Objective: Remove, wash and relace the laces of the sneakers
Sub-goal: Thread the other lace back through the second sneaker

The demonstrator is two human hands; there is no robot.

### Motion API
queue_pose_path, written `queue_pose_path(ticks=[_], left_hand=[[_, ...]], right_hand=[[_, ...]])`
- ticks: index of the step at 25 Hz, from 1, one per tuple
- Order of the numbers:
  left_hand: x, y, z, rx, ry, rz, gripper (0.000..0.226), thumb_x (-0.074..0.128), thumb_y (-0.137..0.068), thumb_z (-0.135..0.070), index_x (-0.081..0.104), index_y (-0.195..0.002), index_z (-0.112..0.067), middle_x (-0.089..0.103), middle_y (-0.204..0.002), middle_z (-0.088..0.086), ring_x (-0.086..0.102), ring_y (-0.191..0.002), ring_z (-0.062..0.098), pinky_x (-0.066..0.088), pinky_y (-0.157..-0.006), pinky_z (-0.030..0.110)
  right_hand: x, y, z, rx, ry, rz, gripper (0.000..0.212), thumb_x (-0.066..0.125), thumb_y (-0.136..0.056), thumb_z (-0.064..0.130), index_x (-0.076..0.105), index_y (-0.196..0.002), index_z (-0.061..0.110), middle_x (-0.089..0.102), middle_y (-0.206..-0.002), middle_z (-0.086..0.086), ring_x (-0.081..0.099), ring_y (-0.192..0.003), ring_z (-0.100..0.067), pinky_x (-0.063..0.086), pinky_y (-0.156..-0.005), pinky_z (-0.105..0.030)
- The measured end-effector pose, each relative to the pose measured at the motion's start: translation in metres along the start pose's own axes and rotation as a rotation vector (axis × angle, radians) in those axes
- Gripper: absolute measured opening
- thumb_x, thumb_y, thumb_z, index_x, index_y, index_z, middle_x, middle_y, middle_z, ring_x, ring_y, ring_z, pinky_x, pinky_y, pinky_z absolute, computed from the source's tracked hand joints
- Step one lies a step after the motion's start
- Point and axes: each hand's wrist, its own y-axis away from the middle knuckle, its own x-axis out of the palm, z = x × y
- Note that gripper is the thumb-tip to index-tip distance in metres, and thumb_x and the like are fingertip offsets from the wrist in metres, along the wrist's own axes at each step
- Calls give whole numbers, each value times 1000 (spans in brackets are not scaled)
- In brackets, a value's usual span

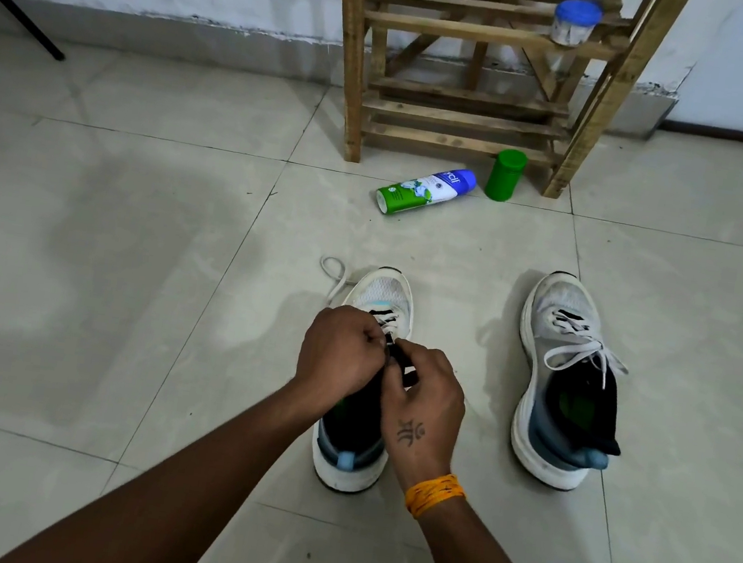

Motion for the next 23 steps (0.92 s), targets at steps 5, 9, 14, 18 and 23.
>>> queue_pose_path(ticks=[5,9,14,18,23], left_hand=[[-8,-7,-3,-361,488,143,24,70,-80,-1,76,-64,-19,76,-71,0,73,-77,21,61,-84,38],[-16,-7,-6,-418,621,202,29,67,-83,10,74,-64,-11,71,-62,4,66,-58,14,55,-62,22],[-16,-10,-5,-458,732,271,26,61,-90,13,70,-74,-5,66,-62,2,63,-52,6,48,-47,14],[-13,-15,9,-481,765,366,24,61,-93,8,71,-77,-7,69,-69,4,64,-63,16,53,-61,21],[-9,-12,3,-385,597,239,22,63,-85,12,70,-80,-7,66,-83,4,60,-80,17,48,-63,15]], right_hand=[[4,5,-2,1,-84,-55,23,73,-90,16,77,-112,20,68,-96,7,65,-79,-6,56,-77,-33],[6,6,-5,16,-159,-62,22,75,-90,16,78,-111,20,69,-94,9,66,-82,-5,56,-78,-30],[6,5,-8,-10,-205,-22,23,76,-90,15,78,-112,19,68,-95,8,67,-84,-7,55,-79,-29],[3,4,-9,23,-317,20,24,77,-90,10,78,-112,18,69,-98,9,68,-90,-10,58,-82,-31],[4,3,-11,35,-341,89,26,75,-87,13,78,-111,21,67,-101,14,68,-96,-11,59,-83,-41]])
